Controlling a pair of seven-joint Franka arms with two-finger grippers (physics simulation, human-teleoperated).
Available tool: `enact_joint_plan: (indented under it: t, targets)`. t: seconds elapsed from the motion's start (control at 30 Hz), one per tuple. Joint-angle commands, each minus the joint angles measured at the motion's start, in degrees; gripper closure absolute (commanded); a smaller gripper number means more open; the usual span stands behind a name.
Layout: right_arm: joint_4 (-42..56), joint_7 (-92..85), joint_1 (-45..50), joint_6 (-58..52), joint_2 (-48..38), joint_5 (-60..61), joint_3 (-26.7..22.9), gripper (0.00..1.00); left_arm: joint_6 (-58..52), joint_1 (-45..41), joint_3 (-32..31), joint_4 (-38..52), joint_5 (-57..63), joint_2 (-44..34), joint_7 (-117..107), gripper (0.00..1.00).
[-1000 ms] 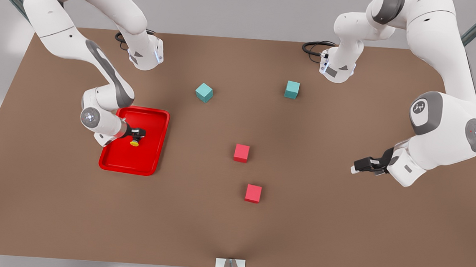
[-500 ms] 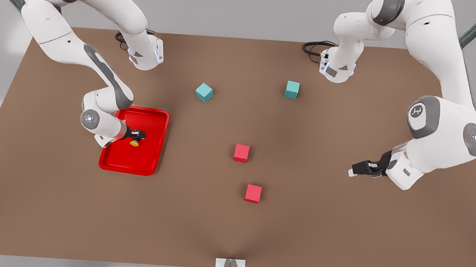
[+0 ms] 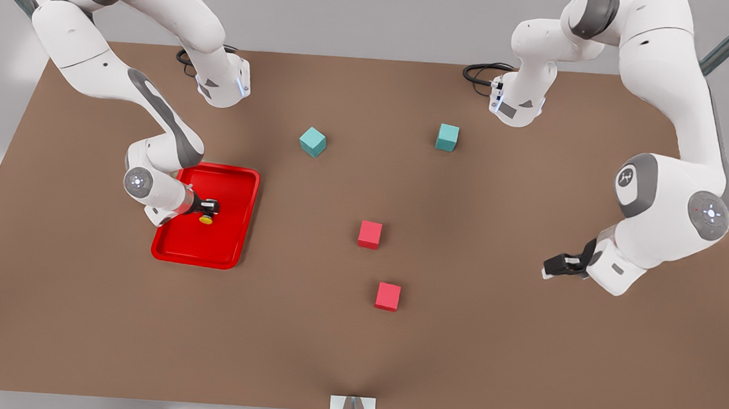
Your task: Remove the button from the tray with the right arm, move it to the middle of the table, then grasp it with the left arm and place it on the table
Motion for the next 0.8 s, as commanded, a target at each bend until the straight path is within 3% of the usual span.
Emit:
enact_joint_plan:
  t: [0.0,0.2,0.77]
  targets:
    - [0.02,0.32,-0.06,-0.03,-0.03,0.01,0.02,0.3,-0.39,-1.0,-0.12,0.07,7.05,-0.13,-0.66,0.0]
    - [0.02,0.32,-0.15,-0.38,-0.12,-0.26,0.02,0.43,-3.47,-4.52,-1.09,0.07,10.04,-1.18,-0.74,0.0]
    - [0.89,0.41,0.29,-4.87,-3.54,0.09,0.37,0.51,-3.47,-4.52,-1.09,0.07,10.22,-0.83,-0.66,0.0]
